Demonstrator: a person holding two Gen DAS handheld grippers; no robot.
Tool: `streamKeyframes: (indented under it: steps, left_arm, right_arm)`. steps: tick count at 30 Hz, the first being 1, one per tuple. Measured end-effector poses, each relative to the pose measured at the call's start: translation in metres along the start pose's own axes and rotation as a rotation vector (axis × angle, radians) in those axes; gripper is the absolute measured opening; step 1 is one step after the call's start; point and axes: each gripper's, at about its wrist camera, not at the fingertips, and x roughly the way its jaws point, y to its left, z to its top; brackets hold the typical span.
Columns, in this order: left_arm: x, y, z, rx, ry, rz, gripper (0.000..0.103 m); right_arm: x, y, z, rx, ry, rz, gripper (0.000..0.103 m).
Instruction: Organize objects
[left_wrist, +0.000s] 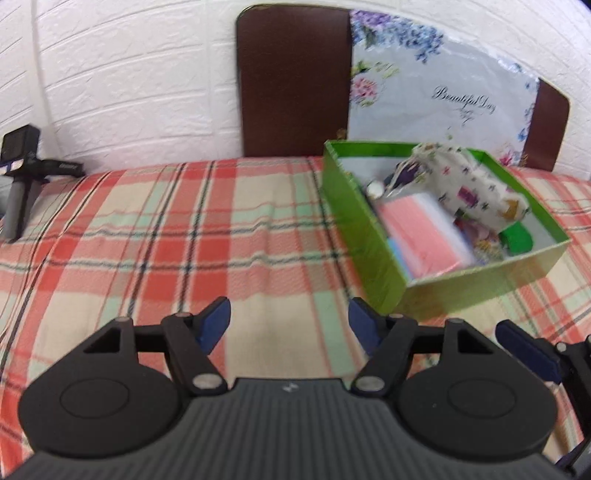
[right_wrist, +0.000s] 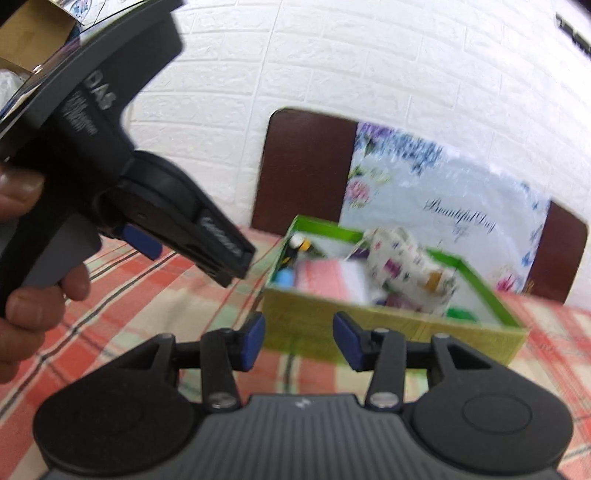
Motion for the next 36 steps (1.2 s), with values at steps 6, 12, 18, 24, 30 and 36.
streamKeyframes:
  steps: [6, 12, 18, 24, 30, 36]
  left_arm:
    - [-0.009, 0.021, -0.028, -0.011, 0.050, 0.049, 0.072]
    - [-0.029, 0.027, -0.044, 0.005, 0.026, 0.061, 0.073]
    - [-0.045, 0.024, -0.055, 0.027, 0.011, 0.042, 0.078]
    - [-0.063, 0.023, -0.065, 0.039, -0.014, 0.031, 0.087]
    - [-0.075, 0.019, -0.071, 0.056, -0.051, 0.048, 0.095]
    - [-0.079, 0.019, -0.074, 0.050, -0.054, 0.075, 0.103]
  right_arm:
    - [-0.016, 0.011, -0.011, 0.049, 0.048, 0.052, 0.043]
    - [-0.041, -0.006, -0.013, 0.153, 0.050, 0.047, 0.047]
    - [-0.070, -0.022, -0.010, 0.284, 0.009, 0.000, 0.054]
    - [-0.092, -0.026, -0.009, 0.360, -0.036, -0.055, 0.058]
    - [-0.096, -0.026, -0.012, 0.388, -0.018, -0.051, 0.074]
    - [-0.095, -0.022, -0.010, 0.357, -0.014, -0.049, 0.076]
